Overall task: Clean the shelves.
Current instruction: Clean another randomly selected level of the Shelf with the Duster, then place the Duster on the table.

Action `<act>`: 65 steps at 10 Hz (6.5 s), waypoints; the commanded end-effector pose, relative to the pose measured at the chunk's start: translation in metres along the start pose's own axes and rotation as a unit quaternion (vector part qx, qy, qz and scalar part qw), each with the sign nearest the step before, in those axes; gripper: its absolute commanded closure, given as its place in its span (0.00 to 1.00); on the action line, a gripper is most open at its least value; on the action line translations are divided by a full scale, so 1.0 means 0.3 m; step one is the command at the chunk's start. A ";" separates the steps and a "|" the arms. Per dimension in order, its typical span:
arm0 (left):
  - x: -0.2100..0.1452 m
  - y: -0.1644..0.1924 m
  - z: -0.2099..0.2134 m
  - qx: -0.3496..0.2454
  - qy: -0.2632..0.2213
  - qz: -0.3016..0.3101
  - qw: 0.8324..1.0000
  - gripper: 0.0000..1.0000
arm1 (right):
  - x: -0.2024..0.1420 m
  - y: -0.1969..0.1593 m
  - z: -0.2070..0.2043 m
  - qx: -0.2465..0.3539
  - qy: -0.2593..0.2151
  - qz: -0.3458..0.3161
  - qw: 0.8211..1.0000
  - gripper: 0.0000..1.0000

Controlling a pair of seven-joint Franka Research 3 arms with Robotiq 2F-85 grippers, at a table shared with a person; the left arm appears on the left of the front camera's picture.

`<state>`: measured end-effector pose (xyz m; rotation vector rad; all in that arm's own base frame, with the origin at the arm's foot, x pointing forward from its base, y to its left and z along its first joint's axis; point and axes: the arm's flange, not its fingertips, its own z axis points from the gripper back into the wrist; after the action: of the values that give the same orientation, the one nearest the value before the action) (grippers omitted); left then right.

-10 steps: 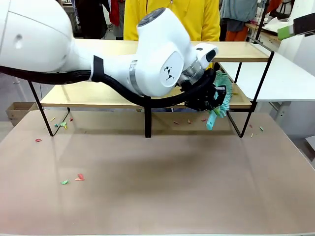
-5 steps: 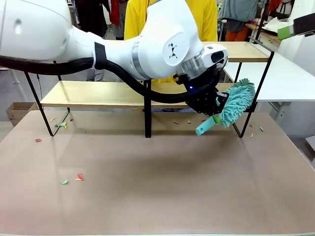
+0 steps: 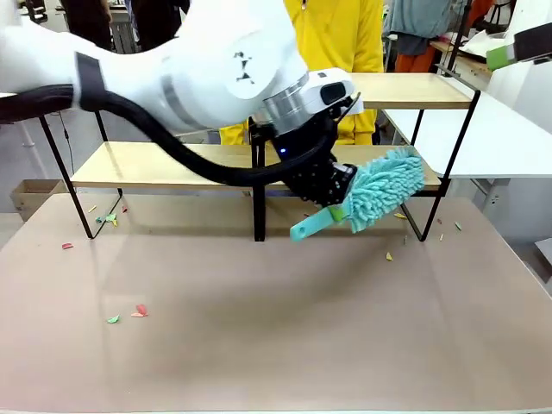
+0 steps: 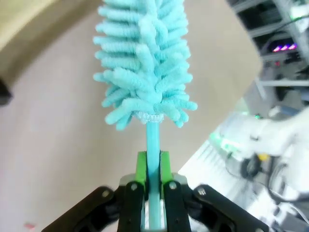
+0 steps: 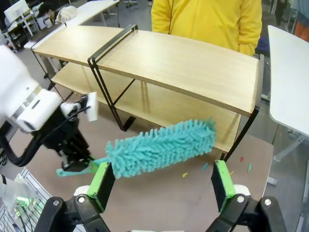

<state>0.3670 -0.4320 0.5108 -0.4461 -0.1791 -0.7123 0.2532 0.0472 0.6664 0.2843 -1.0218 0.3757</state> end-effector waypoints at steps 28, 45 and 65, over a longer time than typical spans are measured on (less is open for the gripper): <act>-1.405 0.608 1.322 -0.199 -0.426 0.101 0.877 0.88 | 0.001 -0.006 0.002 0.001 -0.001 0.008 1.000 0.00; -1.064 1.138 0.389 -0.388 0.225 0.065 0.891 0.88 | -0.405 -0.250 -0.416 0.460 0.178 -0.334 0.803 0.00; -1.239 1.056 0.857 -0.433 -0.355 0.114 0.821 0.00 | -0.405 -0.250 -0.416 0.460 0.178 -0.334 0.803 0.00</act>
<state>0.3046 0.1131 0.5274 -1.1842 -0.5626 -0.2603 0.3244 0.0064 0.4949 1.3352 -0.2179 0.2237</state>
